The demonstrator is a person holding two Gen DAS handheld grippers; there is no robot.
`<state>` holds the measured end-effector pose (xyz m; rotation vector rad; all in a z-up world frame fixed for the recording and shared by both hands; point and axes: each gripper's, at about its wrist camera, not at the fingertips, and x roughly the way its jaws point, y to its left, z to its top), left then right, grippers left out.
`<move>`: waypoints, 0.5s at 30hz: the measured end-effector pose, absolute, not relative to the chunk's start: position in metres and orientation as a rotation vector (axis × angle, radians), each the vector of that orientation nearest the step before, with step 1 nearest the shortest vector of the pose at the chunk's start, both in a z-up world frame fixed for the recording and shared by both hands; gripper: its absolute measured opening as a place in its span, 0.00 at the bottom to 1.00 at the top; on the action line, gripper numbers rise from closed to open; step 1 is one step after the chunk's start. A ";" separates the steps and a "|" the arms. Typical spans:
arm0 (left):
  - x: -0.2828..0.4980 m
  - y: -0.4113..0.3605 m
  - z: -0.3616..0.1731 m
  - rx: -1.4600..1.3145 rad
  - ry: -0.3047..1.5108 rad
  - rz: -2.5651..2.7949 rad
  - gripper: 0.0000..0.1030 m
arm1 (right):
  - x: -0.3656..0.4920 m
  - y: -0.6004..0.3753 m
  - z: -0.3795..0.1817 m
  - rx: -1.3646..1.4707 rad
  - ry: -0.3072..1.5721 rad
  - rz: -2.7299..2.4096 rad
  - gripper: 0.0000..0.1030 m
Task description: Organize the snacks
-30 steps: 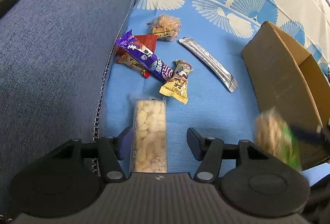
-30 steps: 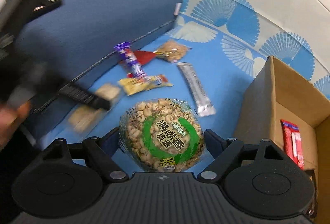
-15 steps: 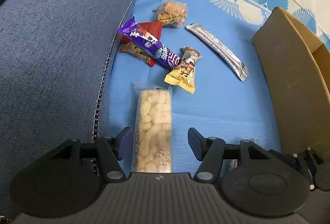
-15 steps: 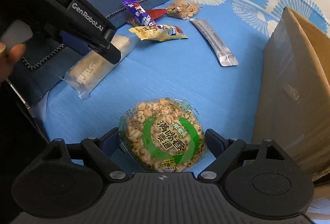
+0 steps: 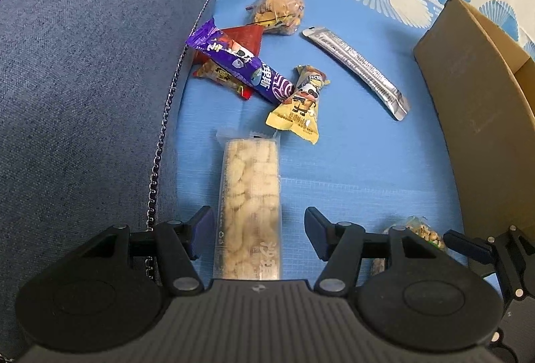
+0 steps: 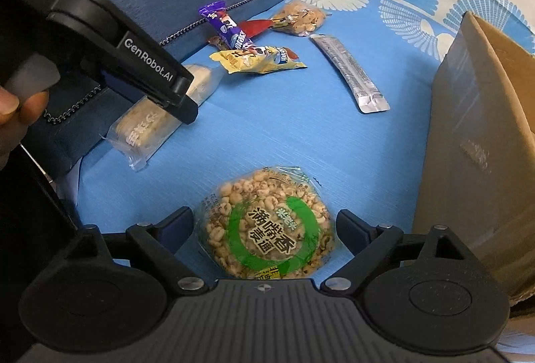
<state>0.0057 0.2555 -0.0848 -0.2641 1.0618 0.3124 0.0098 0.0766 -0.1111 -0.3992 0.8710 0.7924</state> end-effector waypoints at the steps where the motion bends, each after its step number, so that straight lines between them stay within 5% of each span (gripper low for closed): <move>1: 0.006 0.256 -0.085 -0.265 1.062 0.311 0.63 | 0.010 0.077 -0.111 -0.398 0.872 0.792 0.90; 12: 0.005 0.255 -0.086 -0.271 1.071 0.305 0.63 | 0.007 0.078 -0.114 -0.414 0.861 0.796 0.88; 15: 0.005 0.255 -0.086 -0.270 1.075 0.311 0.56 | 0.005 0.077 -0.113 -0.413 0.851 0.810 0.86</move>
